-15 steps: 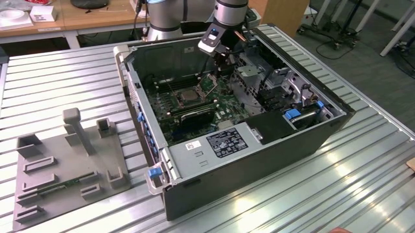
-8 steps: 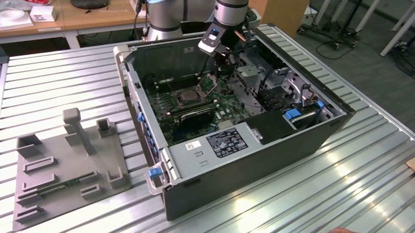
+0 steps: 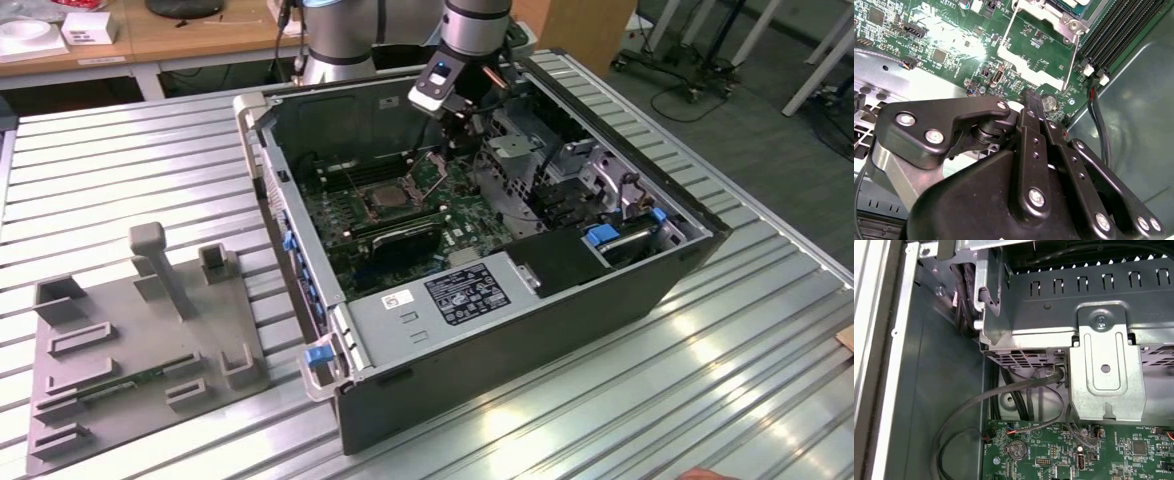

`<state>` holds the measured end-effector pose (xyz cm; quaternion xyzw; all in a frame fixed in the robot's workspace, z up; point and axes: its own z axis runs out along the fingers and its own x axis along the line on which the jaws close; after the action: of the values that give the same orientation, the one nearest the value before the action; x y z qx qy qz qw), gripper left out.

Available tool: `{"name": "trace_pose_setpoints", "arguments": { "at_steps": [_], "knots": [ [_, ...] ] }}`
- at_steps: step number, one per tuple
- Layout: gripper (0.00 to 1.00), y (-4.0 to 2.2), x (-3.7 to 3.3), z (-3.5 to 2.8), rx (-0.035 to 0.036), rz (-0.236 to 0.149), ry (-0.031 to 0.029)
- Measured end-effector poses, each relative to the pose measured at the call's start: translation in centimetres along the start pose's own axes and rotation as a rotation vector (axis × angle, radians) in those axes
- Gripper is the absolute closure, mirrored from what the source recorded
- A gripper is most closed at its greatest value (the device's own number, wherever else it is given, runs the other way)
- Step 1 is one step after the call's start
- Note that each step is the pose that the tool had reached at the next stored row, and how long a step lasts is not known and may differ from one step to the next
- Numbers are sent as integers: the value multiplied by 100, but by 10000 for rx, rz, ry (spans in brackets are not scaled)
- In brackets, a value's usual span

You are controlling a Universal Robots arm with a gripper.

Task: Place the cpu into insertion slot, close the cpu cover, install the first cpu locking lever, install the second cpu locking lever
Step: 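Close the cpu cover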

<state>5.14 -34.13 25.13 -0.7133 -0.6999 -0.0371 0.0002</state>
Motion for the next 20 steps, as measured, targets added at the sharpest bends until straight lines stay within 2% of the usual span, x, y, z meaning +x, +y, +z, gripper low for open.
{"name": "trace_pose_setpoints", "arguments": {
  "at_steps": [4,13,20],
  "knots": [
    [89,-2,-2,38,0,0,1],
    [89,-4,-4,81,0,0,1],
    [89,-5,-4,83,0,0,0]
  ]
}}
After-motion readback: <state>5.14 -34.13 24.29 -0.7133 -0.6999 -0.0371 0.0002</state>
